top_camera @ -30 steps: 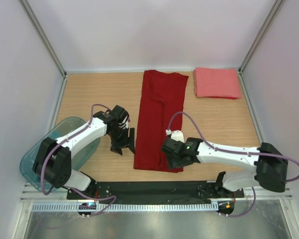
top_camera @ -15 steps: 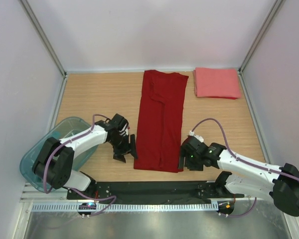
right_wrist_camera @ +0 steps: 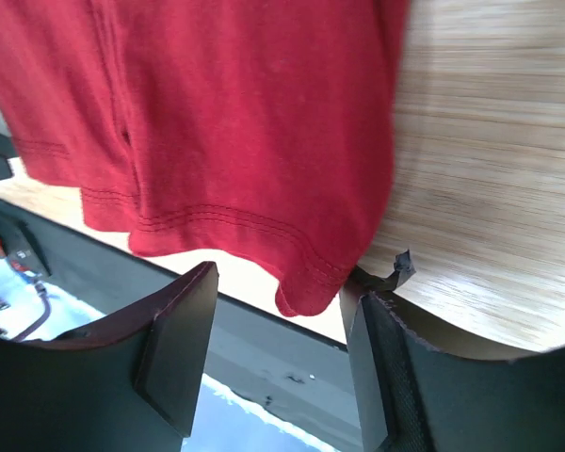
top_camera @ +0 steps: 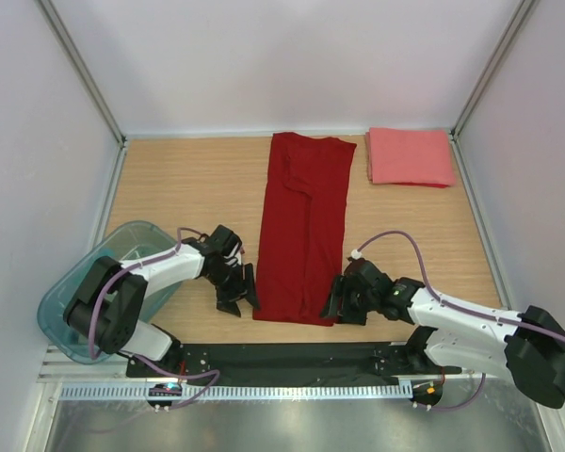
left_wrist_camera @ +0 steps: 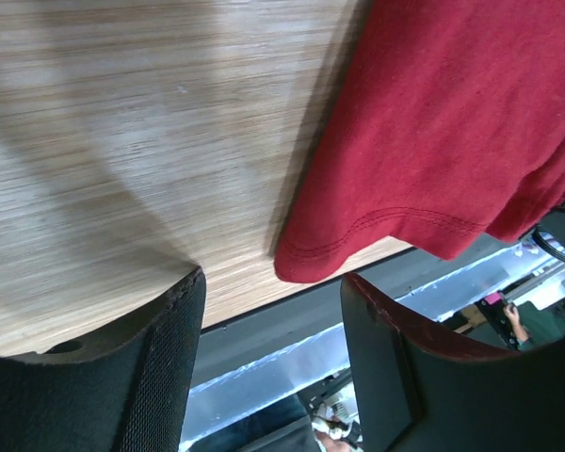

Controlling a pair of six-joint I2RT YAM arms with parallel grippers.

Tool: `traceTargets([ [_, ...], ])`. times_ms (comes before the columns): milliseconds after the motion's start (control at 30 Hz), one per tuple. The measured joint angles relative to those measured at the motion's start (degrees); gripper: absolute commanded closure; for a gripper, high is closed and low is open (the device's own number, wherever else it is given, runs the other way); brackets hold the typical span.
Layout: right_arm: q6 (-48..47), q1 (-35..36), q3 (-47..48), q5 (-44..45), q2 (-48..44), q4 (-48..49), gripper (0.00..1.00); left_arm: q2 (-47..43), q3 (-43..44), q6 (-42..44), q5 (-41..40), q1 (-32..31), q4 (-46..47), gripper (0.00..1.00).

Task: Fold and stack the t-shirts
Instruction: Fold the tshirt

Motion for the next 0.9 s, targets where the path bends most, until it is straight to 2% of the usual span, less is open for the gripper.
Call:
traceTargets([
  [267,0.7,-0.1,-1.1,-1.2,-1.1,1.0,0.47,0.3,-0.5,-0.2,1.4,0.0,1.5,0.42],
  [533,4.4,-0.1,-2.2,0.7,-3.9,-2.6,0.47,1.0,-0.5,-0.4,2.7,0.0,2.1,0.42],
  [900,4.7,0.0,2.1,5.6,-0.3,-8.1,0.47,2.8,-0.5,-1.5,4.0,0.0,2.6,0.52],
])
